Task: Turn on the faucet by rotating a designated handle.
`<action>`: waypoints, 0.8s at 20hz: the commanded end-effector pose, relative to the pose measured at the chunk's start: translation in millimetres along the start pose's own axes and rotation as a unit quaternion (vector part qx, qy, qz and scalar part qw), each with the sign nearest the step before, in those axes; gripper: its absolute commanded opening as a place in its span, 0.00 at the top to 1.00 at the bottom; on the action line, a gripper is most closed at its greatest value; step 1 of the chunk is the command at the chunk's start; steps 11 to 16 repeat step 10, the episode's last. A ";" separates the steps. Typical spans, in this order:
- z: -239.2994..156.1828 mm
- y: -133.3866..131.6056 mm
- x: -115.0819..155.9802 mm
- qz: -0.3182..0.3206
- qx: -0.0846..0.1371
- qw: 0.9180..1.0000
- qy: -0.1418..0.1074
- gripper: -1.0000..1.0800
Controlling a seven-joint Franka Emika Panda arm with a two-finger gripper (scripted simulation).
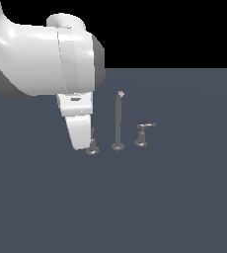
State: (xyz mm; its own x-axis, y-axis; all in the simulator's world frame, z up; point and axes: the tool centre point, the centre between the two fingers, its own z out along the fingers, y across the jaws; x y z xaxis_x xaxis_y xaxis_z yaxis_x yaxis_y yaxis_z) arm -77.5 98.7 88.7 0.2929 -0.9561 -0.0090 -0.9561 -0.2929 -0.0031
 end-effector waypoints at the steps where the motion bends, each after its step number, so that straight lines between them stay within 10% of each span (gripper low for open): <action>1: -0.1 -0.4 7.8 0.003 0.000 1.000 0.000 1.00; 16: -1.1 -3.0 65.7 0.023 -0.001 1.000 0.004 1.00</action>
